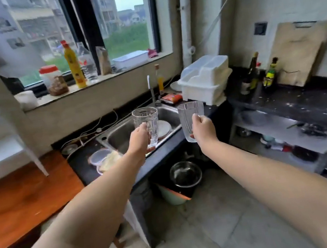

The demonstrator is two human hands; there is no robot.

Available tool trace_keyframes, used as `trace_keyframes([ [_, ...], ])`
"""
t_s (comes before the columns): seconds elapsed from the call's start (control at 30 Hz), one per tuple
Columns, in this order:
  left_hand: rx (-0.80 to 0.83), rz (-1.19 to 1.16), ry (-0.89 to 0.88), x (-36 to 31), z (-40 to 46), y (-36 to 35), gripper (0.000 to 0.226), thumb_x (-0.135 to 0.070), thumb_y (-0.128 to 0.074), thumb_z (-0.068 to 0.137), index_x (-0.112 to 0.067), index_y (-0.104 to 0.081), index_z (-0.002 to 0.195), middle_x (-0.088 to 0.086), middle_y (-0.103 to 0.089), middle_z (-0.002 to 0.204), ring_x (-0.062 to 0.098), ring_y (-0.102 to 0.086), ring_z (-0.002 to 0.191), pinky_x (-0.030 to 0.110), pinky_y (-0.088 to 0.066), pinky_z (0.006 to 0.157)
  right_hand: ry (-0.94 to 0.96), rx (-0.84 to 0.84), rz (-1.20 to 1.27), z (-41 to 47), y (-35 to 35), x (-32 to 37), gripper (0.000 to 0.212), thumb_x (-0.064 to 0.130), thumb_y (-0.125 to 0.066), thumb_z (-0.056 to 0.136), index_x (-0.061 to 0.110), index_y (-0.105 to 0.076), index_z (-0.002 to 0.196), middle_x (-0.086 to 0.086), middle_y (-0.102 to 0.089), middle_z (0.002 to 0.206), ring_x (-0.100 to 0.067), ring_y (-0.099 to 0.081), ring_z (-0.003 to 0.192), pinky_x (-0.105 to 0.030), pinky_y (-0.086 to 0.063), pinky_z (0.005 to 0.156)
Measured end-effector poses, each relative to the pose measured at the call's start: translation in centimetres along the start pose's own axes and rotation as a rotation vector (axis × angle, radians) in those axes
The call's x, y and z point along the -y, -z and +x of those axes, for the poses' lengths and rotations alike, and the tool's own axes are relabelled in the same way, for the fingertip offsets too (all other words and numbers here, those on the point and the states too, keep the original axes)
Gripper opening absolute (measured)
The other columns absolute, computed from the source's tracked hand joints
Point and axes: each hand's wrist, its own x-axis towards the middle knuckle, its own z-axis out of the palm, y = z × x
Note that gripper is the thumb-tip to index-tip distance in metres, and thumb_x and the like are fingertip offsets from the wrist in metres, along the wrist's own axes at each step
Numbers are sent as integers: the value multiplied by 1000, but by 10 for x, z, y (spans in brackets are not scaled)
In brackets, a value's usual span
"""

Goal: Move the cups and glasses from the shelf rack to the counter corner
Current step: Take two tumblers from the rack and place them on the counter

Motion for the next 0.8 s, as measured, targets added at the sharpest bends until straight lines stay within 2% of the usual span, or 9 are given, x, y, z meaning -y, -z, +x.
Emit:
trace_keyframes([
  [0.2, 166, 18, 104, 34, -14, -173, 27, -27, -39, 97, -19, -46, 72, -2, -40, 64, 12, -40, 58, 31, -44, 67, -87, -148, -111, 54, 164, -59, 38, 34, -36, 97, 21, -41, 61, -4, -49, 66, -35, -62, 83, -53, -52, 90],
  [0.3, 270, 3, 157, 50, -28, -267, 25, -28, -39, 98, -15, -59, 100, -1, -46, 68, 13, -46, 62, 29, -46, 66, -139, -271, -170, 81, 249, -95, 39, 35, -34, 96, 21, -38, 60, -10, -51, 73, -41, -65, 91, -50, -52, 89],
  [0.37, 328, -7, 186, 54, -38, -322, 36, -26, -39, 97, -7, -60, 120, 0, -48, 66, 14, -49, 61, 29, -47, 66, -190, -322, -182, 95, 299, -112, 39, 34, -33, 96, 20, -38, 60, -5, -47, 66, -36, -64, 87, -48, -52, 89],
  [0.4, 348, -13, 190, 55, -39, -340, 33, -25, -40, 97, -9, -61, 117, 0, -48, 66, 14, -49, 61, 29, -47, 66, -197, -343, -181, 99, 315, -115, 39, 33, -33, 96, 20, -38, 60, -3, -45, 64, -35, -62, 85, -51, -52, 90],
  [0.47, 407, -4, 197, 56, -46, -386, 19, -24, -40, 96, -16, -57, 93, -1, -47, 65, 13, -49, 60, 29, -49, 64, -219, -403, -184, 110, 356, -126, 39, 32, -34, 96, 19, -39, 60, -6, -46, 66, -37, -61, 86, -54, -52, 90],
  [0.53, 455, 38, 208, 59, -49, -430, 21, -24, -40, 95, -17, -51, 78, -2, -46, 63, 12, -47, 57, 30, -50, 64, -254, -474, -174, 120, 392, -138, 39, 32, -34, 97, 15, -43, 62, -11, -52, 74, -40, -64, 90, -51, -52, 88],
  [0.67, 563, 95, 225, 67, -48, -508, 25, -27, -39, 94, -16, -56, 80, 1, -52, 66, 17, -53, 64, 42, -55, 81, -309, -576, -157, 144, 453, -166, 36, 33, -33, 99, 7, -49, 79, -14, -55, 83, -41, -65, 94, -43, -49, 82],
  [0.73, 622, 124, 224, 74, -41, -553, 26, -26, -38, 94, -15, -55, 77, 1, -49, 64, 16, -50, 61, 38, -54, 73, -326, -635, -161, 162, 483, -178, 37, 32, -34, 99, 10, -45, 71, -13, -53, 81, -42, -65, 95, -44, -49, 83],
  [0.8, 660, 148, 230, 78, -35, -582, 27, -27, -38, 94, -18, -50, 71, 0, -42, 63, 15, -43, 59, 37, -53, 72, -346, -661, -166, 173, 504, -186, 40, 31, -33, 99, 14, -40, 63, -9, -50, 71, -42, -65, 93, -37, -45, 75],
])
